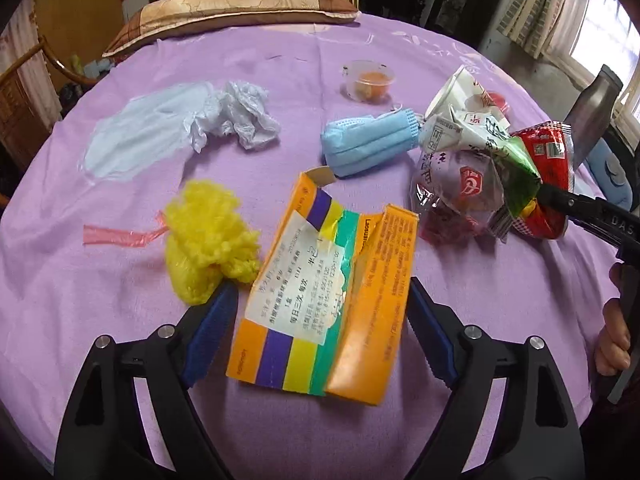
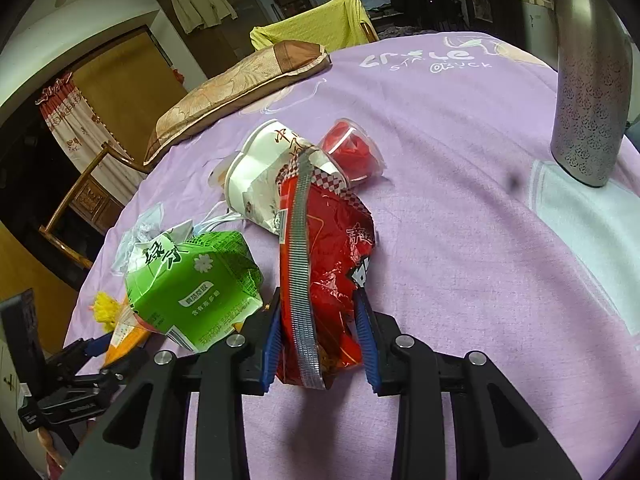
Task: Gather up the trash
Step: 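Close left tool on the orange carton while right tool grasps the red snack bag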
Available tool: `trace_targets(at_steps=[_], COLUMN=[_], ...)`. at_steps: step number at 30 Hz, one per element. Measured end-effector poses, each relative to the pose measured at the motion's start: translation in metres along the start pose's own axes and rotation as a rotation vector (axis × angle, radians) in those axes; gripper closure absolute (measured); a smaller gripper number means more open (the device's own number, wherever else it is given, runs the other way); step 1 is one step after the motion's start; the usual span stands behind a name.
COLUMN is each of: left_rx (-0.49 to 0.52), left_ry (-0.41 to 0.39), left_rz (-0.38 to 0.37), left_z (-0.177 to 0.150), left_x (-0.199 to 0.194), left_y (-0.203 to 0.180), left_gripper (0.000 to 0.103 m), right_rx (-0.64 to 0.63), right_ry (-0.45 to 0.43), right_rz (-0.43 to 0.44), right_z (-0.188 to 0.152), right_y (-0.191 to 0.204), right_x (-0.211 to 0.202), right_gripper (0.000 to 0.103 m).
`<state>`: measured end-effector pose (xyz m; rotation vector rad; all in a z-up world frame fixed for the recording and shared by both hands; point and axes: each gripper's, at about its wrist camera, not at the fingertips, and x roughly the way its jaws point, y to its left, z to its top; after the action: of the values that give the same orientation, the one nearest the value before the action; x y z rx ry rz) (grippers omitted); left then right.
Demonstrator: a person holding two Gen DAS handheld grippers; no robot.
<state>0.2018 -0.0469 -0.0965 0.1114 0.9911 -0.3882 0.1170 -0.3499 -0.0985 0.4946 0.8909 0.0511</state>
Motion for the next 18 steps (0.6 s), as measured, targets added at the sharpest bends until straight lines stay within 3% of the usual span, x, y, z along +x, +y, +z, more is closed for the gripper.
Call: trace_targets(at_steps=[2, 3, 4, 6, 9, 13, 18], left_rx=[-0.017, -0.026, -0.03, -0.018, -0.013, -0.012, -0.005], left_ry=[-0.004, -0.006, -0.02, -0.035, -0.075, -0.121, -0.187], left_rz=[-0.033, -0.056, -0.071, -0.085, -0.079, -0.087, -0.046], left_z=[0.001, 0.001, 0.0, -0.001, -0.002, 0.0, 0.0], left_x=[-0.002, -0.002, -0.004, -0.008, -0.02, -0.042, -0.076], left_y=[0.0, 0.001, 0.0, -0.004, -0.008, -0.011, -0.01], left_gripper=[0.022, 0.027, 0.04, 0.049, 0.051, 0.051, 0.051], right_rx=[0.005, 0.009, 0.011, 0.011, -0.011, -0.029, 0.006], right_ry=[0.002, 0.003, 0.002, -0.002, -0.019, -0.048, -0.11], right_rz=[0.003, 0.006, 0.007, 0.007, 0.004, 0.01, 0.046], right_z=[0.0, 0.0, 0.0, 0.0, -0.001, -0.002, 0.0], right_y=[0.0, -0.001, -0.001, -0.001, 0.003, 0.006, 0.0], right_x=[0.0, 0.0, 0.0, 0.0, -0.002, -0.01, -0.031], right_gripper=[0.068, 0.068, 0.068, 0.072, 0.077, 0.077, 0.077])
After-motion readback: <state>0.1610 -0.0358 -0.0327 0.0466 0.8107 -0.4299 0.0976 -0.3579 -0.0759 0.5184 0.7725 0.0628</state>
